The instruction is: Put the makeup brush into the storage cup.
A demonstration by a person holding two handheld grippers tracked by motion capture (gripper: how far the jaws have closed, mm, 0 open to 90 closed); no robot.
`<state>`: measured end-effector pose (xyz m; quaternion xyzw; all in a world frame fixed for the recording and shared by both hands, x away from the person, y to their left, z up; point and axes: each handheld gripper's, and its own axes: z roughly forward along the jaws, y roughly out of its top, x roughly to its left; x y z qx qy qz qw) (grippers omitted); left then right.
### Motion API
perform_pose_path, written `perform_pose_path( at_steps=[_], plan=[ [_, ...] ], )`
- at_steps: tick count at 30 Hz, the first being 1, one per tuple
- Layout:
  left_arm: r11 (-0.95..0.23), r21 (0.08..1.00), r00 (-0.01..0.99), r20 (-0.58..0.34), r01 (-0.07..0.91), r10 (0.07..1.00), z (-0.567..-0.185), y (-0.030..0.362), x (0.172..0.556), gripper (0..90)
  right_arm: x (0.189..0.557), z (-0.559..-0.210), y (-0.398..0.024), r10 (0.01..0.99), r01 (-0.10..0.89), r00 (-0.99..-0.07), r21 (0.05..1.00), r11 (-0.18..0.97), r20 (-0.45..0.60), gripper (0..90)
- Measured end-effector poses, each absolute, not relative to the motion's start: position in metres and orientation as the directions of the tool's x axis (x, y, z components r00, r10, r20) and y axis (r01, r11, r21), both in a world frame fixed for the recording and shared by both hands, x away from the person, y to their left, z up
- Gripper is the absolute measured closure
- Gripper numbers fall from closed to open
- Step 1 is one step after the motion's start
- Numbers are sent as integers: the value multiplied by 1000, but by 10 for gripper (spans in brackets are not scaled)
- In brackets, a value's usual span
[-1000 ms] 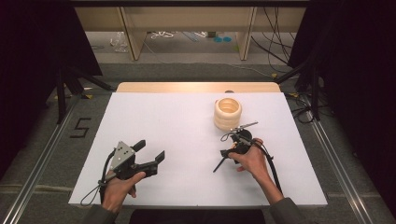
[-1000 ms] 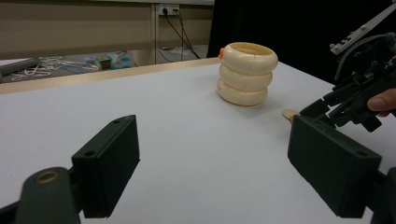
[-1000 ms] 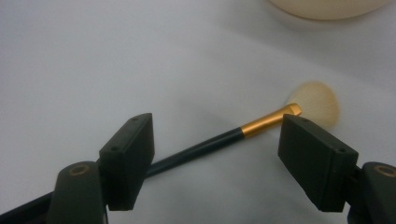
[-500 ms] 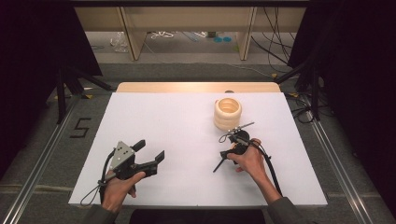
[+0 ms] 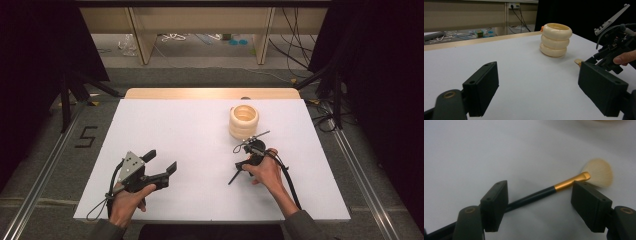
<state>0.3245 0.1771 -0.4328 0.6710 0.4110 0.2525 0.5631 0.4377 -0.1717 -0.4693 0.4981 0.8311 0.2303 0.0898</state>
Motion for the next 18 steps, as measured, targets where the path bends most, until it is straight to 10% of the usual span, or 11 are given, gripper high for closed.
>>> perform_pose_path(
  at_steps=[18],
  plan=[
    [-30,963,536,-123,267,836,-433,177,324,163,435,-469,-165,843,749,-539,455,482,-6,376]
  ],
)
